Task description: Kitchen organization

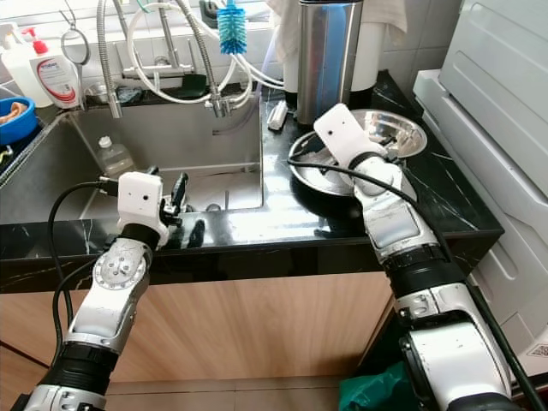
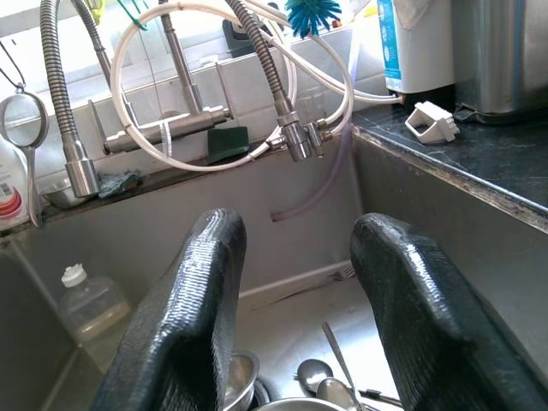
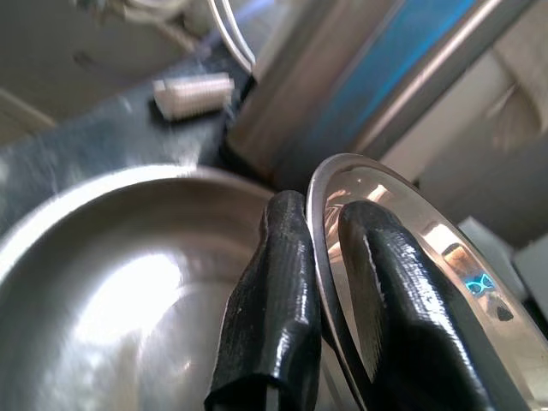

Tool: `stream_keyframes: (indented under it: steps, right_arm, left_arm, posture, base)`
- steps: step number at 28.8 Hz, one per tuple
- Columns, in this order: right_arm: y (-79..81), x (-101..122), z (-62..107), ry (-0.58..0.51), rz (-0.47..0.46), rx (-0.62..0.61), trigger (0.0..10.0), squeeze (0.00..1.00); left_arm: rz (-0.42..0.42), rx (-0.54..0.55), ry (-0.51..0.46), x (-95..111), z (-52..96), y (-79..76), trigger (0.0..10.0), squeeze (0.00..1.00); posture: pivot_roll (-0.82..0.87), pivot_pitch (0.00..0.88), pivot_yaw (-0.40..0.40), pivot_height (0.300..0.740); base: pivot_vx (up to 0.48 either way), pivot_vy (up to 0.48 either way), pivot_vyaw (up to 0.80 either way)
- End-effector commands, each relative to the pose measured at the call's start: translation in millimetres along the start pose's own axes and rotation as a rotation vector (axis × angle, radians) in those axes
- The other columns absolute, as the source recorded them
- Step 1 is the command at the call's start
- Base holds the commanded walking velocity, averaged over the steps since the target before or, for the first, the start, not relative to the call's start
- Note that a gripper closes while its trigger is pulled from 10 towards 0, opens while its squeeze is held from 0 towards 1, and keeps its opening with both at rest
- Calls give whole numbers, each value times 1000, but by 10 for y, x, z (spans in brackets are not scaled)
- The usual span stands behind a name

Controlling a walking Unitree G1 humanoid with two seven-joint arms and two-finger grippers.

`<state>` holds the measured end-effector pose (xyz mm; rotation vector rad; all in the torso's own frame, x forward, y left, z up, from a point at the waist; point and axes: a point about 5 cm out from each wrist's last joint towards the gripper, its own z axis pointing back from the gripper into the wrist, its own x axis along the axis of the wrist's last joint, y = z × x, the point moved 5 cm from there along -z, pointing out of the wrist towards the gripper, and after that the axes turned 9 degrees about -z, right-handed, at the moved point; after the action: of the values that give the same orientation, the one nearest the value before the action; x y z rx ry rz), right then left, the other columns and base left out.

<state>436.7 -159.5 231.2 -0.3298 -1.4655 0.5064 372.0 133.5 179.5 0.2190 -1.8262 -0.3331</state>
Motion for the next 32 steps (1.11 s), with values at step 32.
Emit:
stream_keyframes:
  steps: [32]
  right_arm:
    - [1048, 896, 294, -495, -353, 532, 10000, 0]
  left_arm:
    - [-4, 113, 7, -12, -4, 295, 10000, 0]
  posture:
    - [-161, 0, 73, 740]
  base:
    - [0, 105, 0]
